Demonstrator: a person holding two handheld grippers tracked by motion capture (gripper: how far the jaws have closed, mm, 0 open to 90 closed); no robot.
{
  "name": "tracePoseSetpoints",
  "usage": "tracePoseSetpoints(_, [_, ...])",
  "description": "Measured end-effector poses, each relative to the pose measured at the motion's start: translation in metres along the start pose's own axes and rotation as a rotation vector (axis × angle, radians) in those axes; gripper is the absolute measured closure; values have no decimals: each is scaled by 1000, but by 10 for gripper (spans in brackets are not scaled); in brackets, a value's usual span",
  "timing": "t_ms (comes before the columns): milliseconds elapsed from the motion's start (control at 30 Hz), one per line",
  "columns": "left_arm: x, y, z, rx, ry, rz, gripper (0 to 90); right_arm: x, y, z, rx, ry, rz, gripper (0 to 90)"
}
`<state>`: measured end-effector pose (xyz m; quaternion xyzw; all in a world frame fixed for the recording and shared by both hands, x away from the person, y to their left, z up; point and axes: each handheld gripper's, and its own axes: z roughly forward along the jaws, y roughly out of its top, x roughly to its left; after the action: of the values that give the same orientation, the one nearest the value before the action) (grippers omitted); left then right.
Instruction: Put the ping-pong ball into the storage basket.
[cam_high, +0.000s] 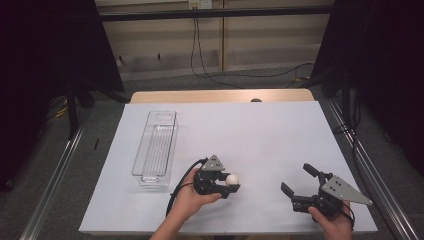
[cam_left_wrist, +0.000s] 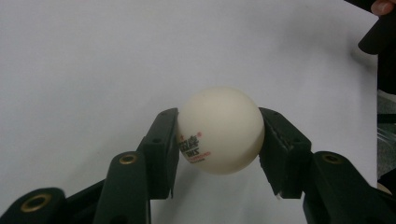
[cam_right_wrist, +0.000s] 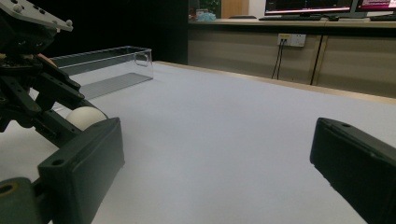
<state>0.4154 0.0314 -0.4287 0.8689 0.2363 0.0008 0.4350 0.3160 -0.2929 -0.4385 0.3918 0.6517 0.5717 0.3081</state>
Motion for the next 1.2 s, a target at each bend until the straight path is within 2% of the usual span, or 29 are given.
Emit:
tracePoseSetpoints(200, [2, 0, -3, -22, 8, -8, 511, 0, 0, 0, -2, -1, 3, 25])
tracePoseSetpoints(333, [3, 0, -5, -11, 11, -9, 511, -1, 0, 0, 1, 0, 2, 25])
tracePoseSetpoints(633, [7, 1, -9, -20, 22, -14, 510, 0, 0, 1, -3, -3, 9, 25])
tracePoseSetpoints(667, [7, 1, -10, -27, 20, -28, 510, 0, 0, 1, 0, -1, 7, 25])
tracePoseSetpoints(733, [8, 1, -12, -21, 25, -16, 511, 0, 0, 1, -3, -4, 9, 25])
tracePoseSetpoints(800, [9, 1, -12, -35, 26, -21, 511, 0, 0, 1, -3, -4, 9, 25])
tracePoseSetpoints(1000, [10, 2, -15, -26, 27, -23, 511, -1, -1, 1, 5, -4, 12, 24])
tracePoseSetpoints(1033, [10, 2, -16, -27, 30, -31, 511, -1, -1, 1, 6, -2, 7, 24])
tracePoseSetpoints(1067, [10, 2, -16, -32, 60, -24, 511, -1, -1, 1, 7, 0, 7, 24])
tracePoseSetpoints(1100, [11, 2, -17, -28, 34, -25, 511, -1, -1, 1, 7, 0, 7, 24])
tracePoseSetpoints(1200, [13, 2, -19, -35, 32, -27, 511, 0, -1, 1, 13, -1, 14, 24])
